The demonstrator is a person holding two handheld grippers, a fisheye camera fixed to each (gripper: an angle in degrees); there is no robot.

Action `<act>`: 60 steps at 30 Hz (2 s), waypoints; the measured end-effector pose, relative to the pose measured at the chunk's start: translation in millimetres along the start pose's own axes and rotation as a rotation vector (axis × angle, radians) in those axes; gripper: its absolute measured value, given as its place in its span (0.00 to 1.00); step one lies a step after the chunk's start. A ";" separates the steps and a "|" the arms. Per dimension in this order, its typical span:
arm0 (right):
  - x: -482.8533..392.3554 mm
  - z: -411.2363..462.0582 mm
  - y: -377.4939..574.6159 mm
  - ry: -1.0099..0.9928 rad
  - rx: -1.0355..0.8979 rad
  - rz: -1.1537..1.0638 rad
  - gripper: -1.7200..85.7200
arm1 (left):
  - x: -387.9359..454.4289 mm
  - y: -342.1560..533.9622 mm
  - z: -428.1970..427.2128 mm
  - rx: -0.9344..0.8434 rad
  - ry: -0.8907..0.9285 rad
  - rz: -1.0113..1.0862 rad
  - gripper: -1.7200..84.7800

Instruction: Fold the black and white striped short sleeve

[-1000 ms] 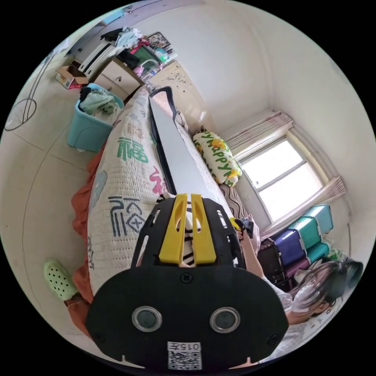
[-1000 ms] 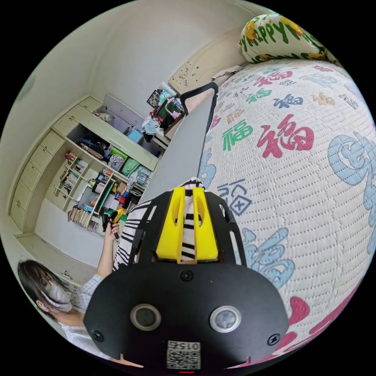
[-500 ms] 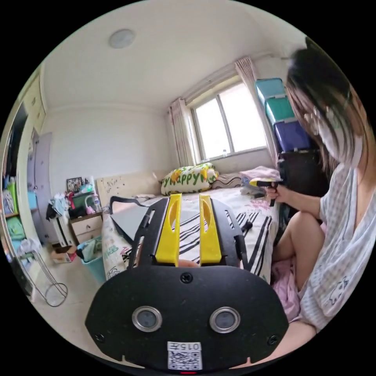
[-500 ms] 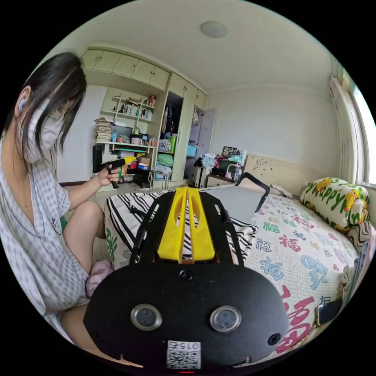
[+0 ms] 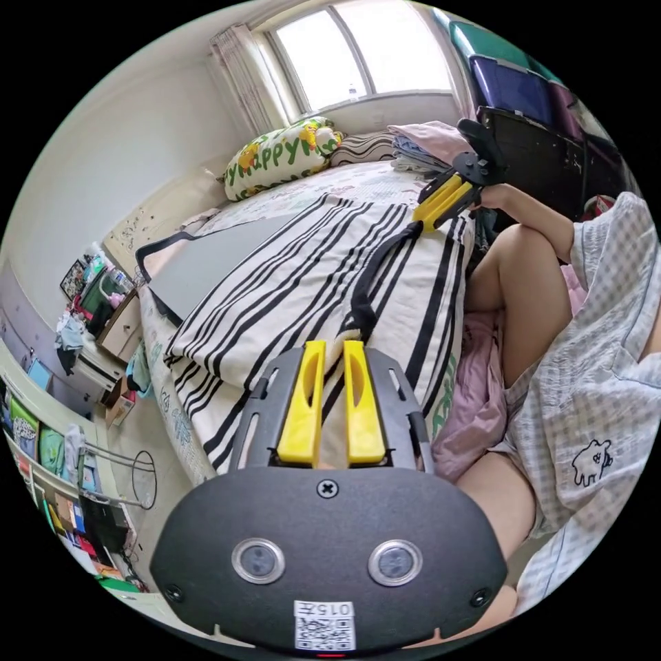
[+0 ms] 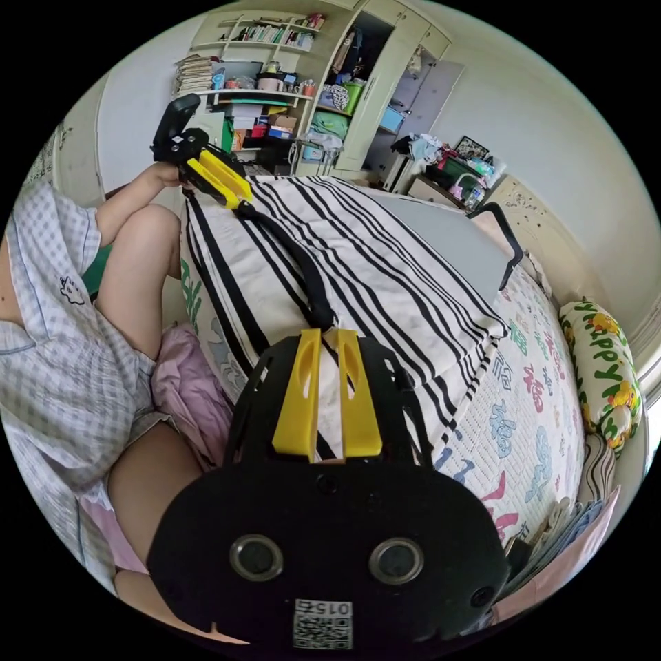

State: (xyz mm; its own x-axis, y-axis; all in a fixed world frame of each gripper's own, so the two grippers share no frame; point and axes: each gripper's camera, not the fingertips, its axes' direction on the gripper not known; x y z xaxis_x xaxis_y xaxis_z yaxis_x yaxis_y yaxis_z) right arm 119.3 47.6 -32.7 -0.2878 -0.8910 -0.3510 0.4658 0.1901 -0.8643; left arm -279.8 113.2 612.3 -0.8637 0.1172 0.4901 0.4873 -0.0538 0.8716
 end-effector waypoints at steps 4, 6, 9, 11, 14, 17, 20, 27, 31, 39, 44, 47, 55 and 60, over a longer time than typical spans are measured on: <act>-2.8 -4.2 -4.7 0.004 0.000 -0.001 0.06 | -8.0 -0.9 -6.2 0.039 0.035 -0.027 0.03; -5.1 -12.7 -5.4 0.009 0.015 -0.011 0.06 | -8.6 -0.3 -18.6 0.093 0.040 -0.036 0.02; -6.2 -40.4 0.5 0.005 0.078 -0.015 0.05 | -1.9 0.2 -40.6 0.173 0.078 0.003 0.02; -2.2 -56.7 9.4 -0.053 0.140 0.001 0.05 | 5.4 0.1 -40.7 0.146 0.105 0.069 0.02; 1.1 -36.8 10.7 -0.134 0.034 -0.010 0.05 | 7.4 -1.6 -17.7 0.028 0.144 0.122 0.02; -5.5 -11.6 4.8 -0.139 -0.102 -0.070 0.05 | 5.0 -2.1 1.8 -0.051 0.167 0.146 0.02; -1.3 -19.0 7.6 -0.142 -0.080 -0.068 0.05 | -3.5 -1.6 0.7 -0.042 0.187 0.124 0.02; 46.4 -62.0 42.4 -0.148 0.190 0.199 0.03 | -20.8 7.6 -3.7 0.007 0.212 0.109 0.02; 92.2 -48.0 64.6 -0.123 0.165 0.497 0.08 | -47.9 19.3 -12.9 0.116 0.276 0.032 0.02; 81.8 -19.5 49.4 -0.120 -0.018 0.326 0.08 | -54.9 31.4 -44.6 0.418 0.574 0.275 0.02; 81.1 -36.1 60.0 -0.090 0.028 0.292 0.05 | -89.5 -48.4 -28.4 0.318 0.287 -0.025 0.02; 85.4 -41.9 69.9 -0.106 0.052 0.301 0.03 | -92.3 -118.5 9.2 0.221 0.270 -0.027 0.03; 94.7 -49.4 94.5 -0.111 0.073 0.305 0.02 | -76.2 -304.0 161.9 0.045 0.201 -0.057 0.02; 120.2 -62.8 119.5 -0.241 0.256 0.457 0.09 | -76.1 -361.7 246.1 -0.071 0.206 -0.120 0.02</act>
State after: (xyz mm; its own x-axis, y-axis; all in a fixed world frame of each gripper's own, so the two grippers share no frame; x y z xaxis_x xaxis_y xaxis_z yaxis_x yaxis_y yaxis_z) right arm 87.8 -10.9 -200.8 0.1753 -0.8160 -0.5508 0.6940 0.4993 -0.5187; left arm -358.7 367.9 257.1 -0.9266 -0.0771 0.3682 0.3752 -0.1217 0.9189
